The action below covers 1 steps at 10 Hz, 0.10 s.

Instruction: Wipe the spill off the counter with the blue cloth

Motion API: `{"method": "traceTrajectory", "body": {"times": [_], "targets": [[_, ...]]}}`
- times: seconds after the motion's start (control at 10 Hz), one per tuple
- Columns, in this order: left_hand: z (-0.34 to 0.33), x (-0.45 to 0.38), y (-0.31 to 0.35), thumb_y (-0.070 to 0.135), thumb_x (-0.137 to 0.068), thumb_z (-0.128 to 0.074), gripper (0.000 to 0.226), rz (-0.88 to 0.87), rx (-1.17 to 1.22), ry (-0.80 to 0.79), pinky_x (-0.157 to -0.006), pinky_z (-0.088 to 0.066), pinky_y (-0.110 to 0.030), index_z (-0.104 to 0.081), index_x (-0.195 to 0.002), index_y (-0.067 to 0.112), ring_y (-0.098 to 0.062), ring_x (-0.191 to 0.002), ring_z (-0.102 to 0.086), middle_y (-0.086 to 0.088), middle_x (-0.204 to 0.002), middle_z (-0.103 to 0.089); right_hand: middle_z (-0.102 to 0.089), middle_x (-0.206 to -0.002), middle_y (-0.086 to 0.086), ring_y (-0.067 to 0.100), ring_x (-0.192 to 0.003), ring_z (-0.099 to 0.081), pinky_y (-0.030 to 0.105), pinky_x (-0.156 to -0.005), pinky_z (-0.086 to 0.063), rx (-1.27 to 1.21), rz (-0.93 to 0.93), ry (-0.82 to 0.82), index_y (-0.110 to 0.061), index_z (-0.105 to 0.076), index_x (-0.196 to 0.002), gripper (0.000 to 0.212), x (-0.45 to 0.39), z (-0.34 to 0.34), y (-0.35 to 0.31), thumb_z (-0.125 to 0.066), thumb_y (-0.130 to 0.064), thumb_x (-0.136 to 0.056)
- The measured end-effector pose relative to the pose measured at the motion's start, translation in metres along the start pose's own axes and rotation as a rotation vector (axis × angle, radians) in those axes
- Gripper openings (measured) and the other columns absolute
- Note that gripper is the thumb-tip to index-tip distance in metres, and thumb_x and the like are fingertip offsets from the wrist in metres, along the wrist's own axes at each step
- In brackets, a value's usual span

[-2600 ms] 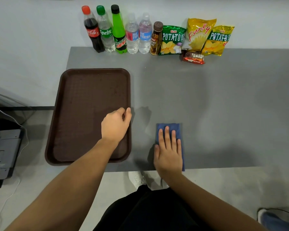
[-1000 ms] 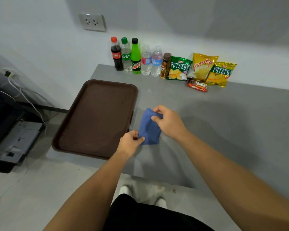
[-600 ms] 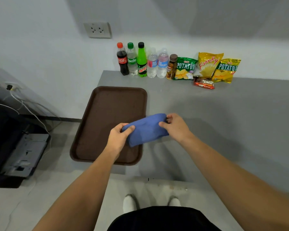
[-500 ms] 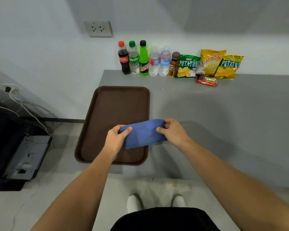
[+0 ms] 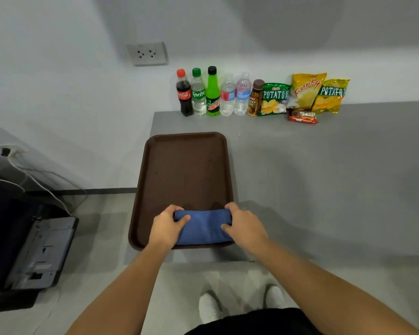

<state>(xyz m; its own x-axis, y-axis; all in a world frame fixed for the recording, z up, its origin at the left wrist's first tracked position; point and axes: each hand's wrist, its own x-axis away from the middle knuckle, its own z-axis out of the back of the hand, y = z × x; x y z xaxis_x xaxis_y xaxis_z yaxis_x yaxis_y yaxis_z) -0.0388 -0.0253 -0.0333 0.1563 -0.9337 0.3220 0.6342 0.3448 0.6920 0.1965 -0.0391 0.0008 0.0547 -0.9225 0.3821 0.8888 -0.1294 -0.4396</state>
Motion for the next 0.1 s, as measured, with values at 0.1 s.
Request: {"method": "traceTrajectory", "body": {"times": [0.1], "targets": [[-0.0002,0.0039,0.0011,0.033,-0.091,-0.076,0.029,-0.098,-0.151,0.058,-0.090,-0.052,-0.034,-0.066,-0.118,0.025,-0.020,-0.105,-0.062,0.003,-0.112,-0.061,-0.063,-0.128,0.011,0.036,-0.113,-0.064,0.044,-0.091,-0.054,0.132,0.028,0.024,-0.028,-0.042,-0.144,0.055,0.0018,0.0005,-0.0034,-0.062,-0.043,-0.096]]}}
